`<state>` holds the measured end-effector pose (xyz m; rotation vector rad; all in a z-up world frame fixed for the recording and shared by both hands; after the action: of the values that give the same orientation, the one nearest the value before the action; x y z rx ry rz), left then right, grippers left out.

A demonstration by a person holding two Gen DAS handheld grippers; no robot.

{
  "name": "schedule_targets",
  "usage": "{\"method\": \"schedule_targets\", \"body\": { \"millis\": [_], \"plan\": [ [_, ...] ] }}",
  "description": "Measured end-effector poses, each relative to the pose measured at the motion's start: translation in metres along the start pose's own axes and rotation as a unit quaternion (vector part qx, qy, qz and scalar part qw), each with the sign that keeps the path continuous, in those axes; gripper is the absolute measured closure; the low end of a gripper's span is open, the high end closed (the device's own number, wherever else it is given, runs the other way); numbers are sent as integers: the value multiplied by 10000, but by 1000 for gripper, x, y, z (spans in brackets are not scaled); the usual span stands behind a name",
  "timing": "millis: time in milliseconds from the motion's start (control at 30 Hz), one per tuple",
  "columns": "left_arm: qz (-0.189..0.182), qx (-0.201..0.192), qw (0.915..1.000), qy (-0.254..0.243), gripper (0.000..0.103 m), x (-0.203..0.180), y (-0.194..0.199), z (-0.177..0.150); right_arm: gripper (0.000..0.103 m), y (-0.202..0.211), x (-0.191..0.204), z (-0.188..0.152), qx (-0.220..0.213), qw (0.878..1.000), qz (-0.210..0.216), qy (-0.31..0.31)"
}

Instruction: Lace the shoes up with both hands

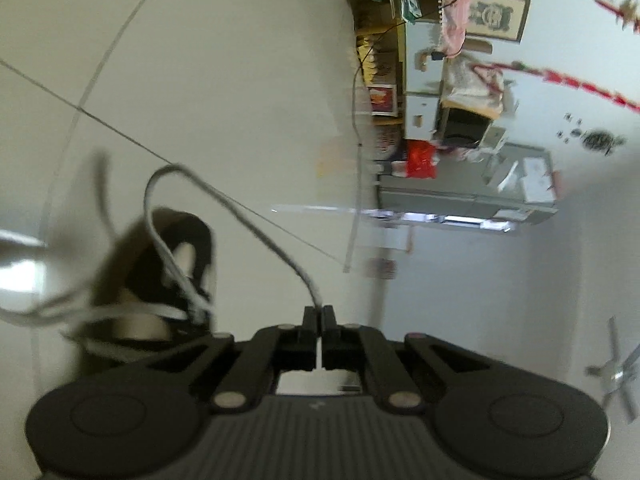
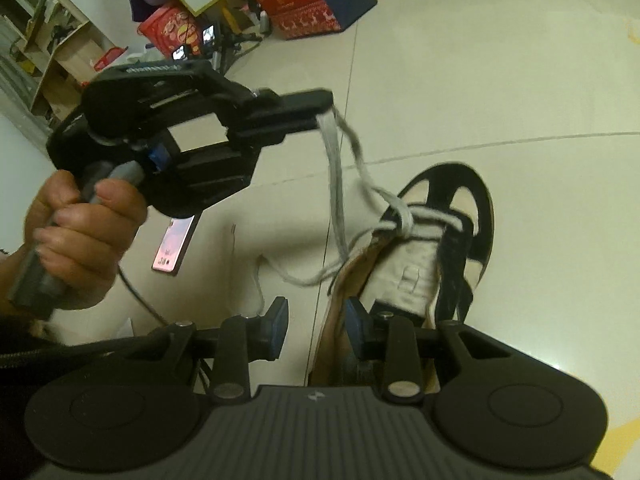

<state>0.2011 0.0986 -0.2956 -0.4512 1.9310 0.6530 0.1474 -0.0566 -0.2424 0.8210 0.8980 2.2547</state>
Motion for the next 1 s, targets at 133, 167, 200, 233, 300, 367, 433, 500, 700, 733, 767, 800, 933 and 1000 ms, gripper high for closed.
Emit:
{"method": "schedule_targets", "body": {
  "millis": [133, 167, 200, 233, 300, 367, 433, 500, 700, 733, 767, 800, 933, 1000],
  "plan": [
    [-262, 91, 9994, 210, 102, -11, -1, -6, 69, 1, -3, 9, -169, 9995, -230, 97],
    [-319, 117, 9992, 224, 102, -15, -1, -8, 69, 1, -4, 12, -212, 9991, -331, 130],
    [-371, 138, 9990, 228, 102, -19, -2, -10, 69, 0, -6, 14, -255, 9987, -417, 150],
    [-420, 156, 9987, 226, 102, -24, -3, -11, 69, -1, -8, 17, -297, 9982, -492, 162],
    [-510, 182, 9983, 232, 102, -31, -2, -13, 69, -3, -12, 23, -390, 9975, -572, 155],
    [-588, 178, 9979, 201, 102, -39, -2, -14, 69, -5, -15, 29, -509, 9965, -642, 186],
    [-635, 127, 9978, 134, 102, -46, 2, -14, 83, -5, -18, 35, -617, 9949, -742, 292],
    [-628, -19, 9980, 5, 102, -50, 9, -10, 96, -2, -23, 40, -685, 9923, -953, 408],
    [140, -723, 9962, -463, 101, -44, 27, 16, 99, 10, -47, 58, -699, 9748, -1928, 879],
    [359, -831, 9945, -529, 101, -40, 29, 20, 99, 9, -50, 60, -645, 9731, -1997, 951],
    [580, -903, 9925, -578, 101, -34, 29, 23, 100, 5, -52, 61, -544, 9727, -2023, 1002],
    [801, -950, 9903, -614, 101, -29, 30, 26, 100, 0, -55, 62, -412, 9730, -2021, 1037],
    [1404, -969, 9836, -589, 101, -7, 28, 33, 99, -21, -58, 64, -73, 9739, -2005, 1057],
    [1652, -948, 9799, -591, 101, 3, 27, 35, 100, -26, -55, 64, -57, 9723, -2058, 1104]
  ]
}}
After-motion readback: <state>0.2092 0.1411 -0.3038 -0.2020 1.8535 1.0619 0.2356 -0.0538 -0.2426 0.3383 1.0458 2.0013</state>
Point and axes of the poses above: each gripper's, at about its wrist camera, not at the fingertips, and y roughly against the way its jaws point, x to its left, z to its top, the point moved 7 cm from there along -y, roughly the way its jaws point, and after that the axes turned 15 degrees about y, right-handed, at the moved point
